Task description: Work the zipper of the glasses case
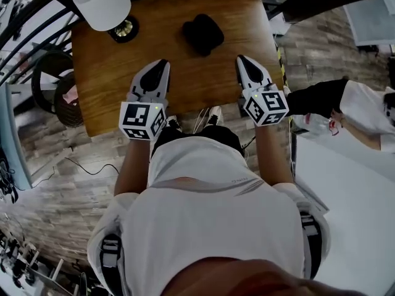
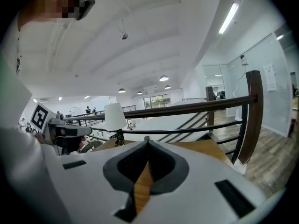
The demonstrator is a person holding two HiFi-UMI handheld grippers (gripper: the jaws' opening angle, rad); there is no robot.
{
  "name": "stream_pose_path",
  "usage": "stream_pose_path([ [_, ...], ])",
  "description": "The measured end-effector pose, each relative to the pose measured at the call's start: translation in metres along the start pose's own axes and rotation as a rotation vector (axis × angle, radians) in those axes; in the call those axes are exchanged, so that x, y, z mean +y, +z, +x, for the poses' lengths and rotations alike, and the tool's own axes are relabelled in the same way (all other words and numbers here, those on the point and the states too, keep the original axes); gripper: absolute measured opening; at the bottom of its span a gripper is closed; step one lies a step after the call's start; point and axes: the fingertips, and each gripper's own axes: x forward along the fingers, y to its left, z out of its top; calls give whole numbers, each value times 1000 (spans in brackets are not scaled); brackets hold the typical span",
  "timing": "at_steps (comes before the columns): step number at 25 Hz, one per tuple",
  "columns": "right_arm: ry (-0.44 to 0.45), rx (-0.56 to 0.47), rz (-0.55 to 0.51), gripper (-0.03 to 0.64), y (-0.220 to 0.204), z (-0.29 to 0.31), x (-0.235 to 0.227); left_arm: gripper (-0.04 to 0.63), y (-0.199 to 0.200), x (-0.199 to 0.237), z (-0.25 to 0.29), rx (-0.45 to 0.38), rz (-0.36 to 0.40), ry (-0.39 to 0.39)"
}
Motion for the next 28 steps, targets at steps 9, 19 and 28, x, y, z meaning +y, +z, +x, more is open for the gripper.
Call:
stream_pose_path([
  [9, 118, 156, -34, 363, -37, 67, -41, 32, -12, -12, 43, 49, -40, 24],
  [19, 181, 415, -107, 566, -126, 152, -48, 32, -45, 17, 52, 131, -92, 101],
  [28, 155, 560, -192, 634, -189, 197, -65, 32, -76, 35, 49, 193, -135, 136],
])
